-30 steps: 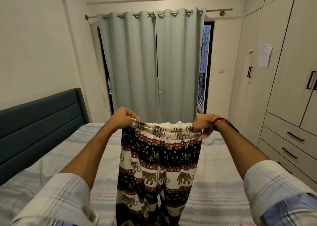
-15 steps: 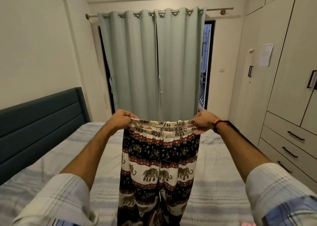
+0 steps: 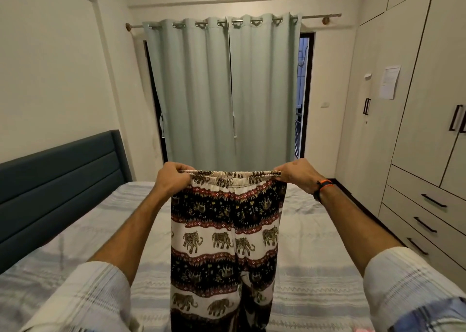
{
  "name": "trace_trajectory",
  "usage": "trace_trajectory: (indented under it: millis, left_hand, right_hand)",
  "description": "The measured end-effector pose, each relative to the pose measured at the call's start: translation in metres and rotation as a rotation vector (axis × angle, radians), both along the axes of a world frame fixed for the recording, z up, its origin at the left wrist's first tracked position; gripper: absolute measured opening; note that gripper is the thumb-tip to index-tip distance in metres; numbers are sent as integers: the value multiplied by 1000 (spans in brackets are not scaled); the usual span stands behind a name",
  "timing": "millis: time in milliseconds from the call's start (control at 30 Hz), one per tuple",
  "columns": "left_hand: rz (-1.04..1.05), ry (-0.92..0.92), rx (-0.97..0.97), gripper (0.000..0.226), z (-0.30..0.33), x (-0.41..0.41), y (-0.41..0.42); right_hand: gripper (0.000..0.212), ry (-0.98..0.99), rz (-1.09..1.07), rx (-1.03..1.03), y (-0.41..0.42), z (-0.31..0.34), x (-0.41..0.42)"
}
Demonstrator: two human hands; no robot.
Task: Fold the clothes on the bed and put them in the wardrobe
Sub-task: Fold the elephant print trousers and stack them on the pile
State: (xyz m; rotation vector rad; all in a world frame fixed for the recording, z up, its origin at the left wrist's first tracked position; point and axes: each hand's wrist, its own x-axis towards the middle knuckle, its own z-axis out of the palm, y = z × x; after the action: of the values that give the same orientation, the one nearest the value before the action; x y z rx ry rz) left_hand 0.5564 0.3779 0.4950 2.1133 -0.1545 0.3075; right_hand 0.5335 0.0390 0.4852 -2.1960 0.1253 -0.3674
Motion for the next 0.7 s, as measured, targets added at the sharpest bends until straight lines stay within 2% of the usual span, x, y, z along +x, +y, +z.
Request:
trace_trajectory:
  millis: [67,133,200,333,467,633,700]
  left_hand:
    - [-10,-55,99,25,-1,-4,0]
    - [6,-103,142,34,-2,-7,-2]
    - [50,-168,145,31,-3,-7,-3]
    - [112,-294,186,25,-4,-9,-2]
    - [220,-356,309,25,-1,-15,2]
    - [140,-264,156,29,4,-9,-2]
    - [139,-270,131,29,7,-10,-7]
  right_hand:
    - [34,-2,-13,83,1,1,-2]
    - [44,-55,-58,-114,3,2,-5]
    - [40,-146,-83,-205,5,1,-7]
    - [30,-294,-103,-165,10,0,-10]
    - [28,-209,-51,33,4,3,-11]
    - [27,-163,79,325,9,8,-9]
    - [26,-164,99,366,15,14,-12]
